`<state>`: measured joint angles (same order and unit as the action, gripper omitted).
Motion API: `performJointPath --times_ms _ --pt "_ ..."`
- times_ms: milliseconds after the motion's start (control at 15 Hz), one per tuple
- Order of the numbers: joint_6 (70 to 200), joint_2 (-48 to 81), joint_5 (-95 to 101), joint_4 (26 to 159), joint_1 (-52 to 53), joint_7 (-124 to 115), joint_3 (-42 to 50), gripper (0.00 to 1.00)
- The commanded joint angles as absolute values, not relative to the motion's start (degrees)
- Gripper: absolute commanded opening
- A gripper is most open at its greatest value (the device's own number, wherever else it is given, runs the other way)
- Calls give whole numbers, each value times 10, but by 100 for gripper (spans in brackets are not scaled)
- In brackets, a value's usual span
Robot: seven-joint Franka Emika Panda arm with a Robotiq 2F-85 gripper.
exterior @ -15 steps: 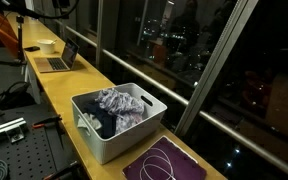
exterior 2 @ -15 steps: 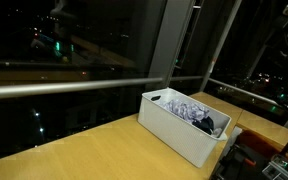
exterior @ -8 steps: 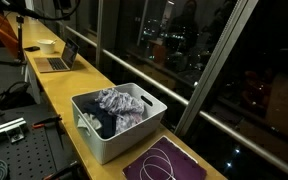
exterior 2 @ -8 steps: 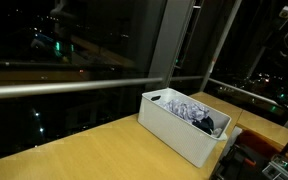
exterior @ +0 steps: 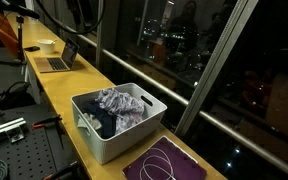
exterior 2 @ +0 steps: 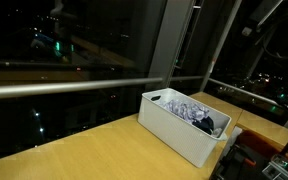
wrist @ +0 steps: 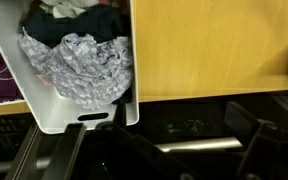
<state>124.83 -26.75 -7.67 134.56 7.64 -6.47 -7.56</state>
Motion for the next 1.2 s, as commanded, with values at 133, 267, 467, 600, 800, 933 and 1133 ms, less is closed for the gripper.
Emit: performJointPath --times_ms 133,267,467,600,800,933,1133 --pt "1301 -177 -12 1304 49 -46 -71 100" --pt "1318 -145 1 1297 42 -43 -66 100" --pt "1346 -94 24 1289 31 -40 -61 100" --pt "1363 -60 42 1278 27 -44 -59 100" --pt "1387 -11 71 1264 26 -50 -57 100" --pt "1402 20 89 1256 27 -56 -52 100" --pt "1420 65 92 1247 26 -55 -40 100"
